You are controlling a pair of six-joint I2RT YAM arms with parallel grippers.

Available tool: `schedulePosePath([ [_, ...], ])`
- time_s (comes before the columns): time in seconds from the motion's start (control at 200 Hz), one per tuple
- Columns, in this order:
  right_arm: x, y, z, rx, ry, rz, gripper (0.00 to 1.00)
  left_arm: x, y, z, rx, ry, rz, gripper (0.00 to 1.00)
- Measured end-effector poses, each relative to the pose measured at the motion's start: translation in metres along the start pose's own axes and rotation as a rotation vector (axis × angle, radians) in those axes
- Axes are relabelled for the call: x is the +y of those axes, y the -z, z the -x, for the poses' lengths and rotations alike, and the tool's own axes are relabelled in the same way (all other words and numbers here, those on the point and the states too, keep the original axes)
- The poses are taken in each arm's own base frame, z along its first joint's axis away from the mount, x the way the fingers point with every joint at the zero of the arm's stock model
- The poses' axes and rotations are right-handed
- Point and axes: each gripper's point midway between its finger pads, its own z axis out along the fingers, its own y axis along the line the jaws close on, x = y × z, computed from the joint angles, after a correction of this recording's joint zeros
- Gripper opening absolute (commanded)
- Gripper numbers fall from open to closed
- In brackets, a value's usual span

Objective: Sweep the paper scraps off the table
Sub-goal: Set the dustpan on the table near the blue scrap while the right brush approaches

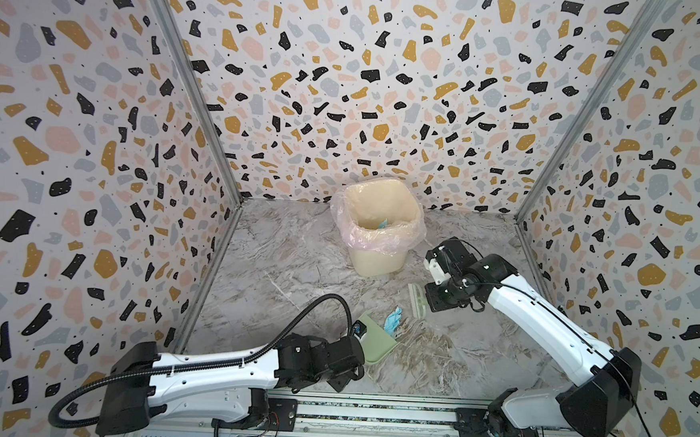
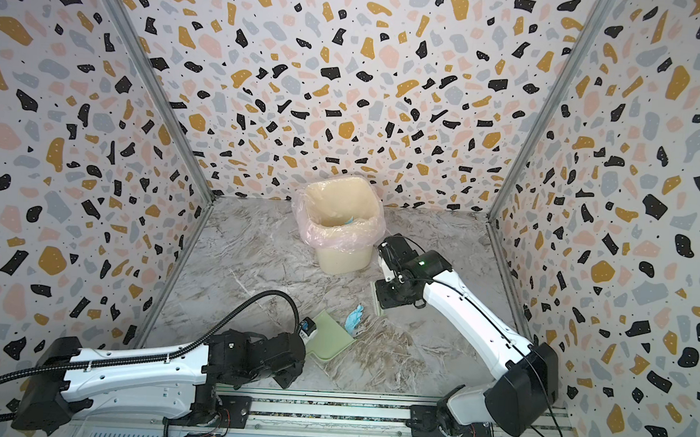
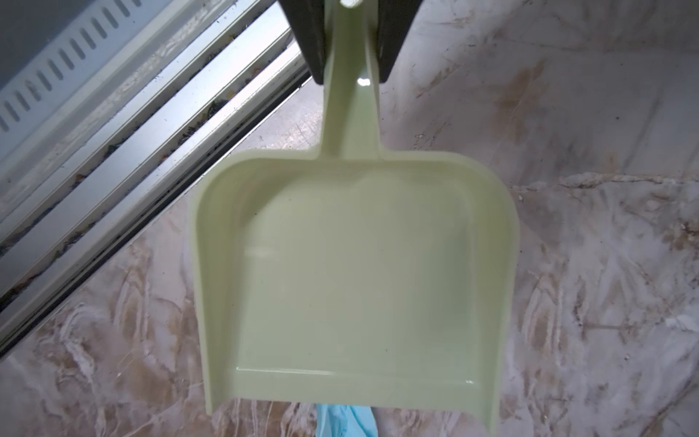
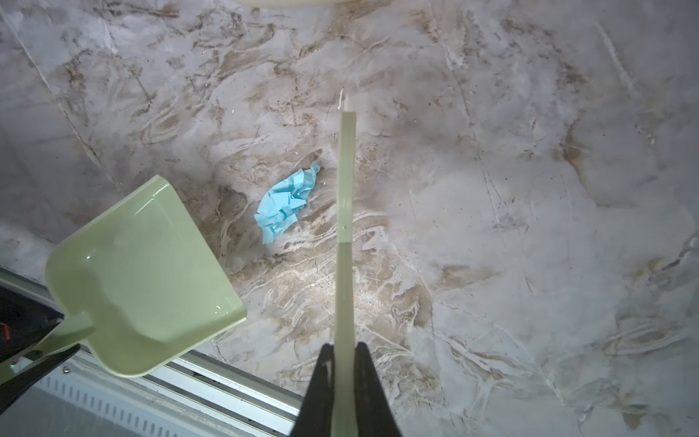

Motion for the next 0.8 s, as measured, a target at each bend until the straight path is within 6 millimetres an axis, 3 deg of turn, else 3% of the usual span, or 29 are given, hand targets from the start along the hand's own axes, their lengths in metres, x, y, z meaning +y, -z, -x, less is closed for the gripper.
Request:
schedulePosePath([
  [0.165,0.006,-0.013,0.007,0.042,0.074,-0.042,0.00,0.001,-0.008,-0.009,0.048,-0.033,0.028,0.00],
  [0.415,0.009,-0.017,0.024,0.046,0.144,-0.095,0.00,0.002,-0.015,-0.016,0.087,-0.059,0.050,0.00],
  [0.801,0.012,-0.028,0.014,0.112,0.211,-0.127,0.00,0.000,-0.020,-0.011,0.091,-0.070,0.068,0.00],
])
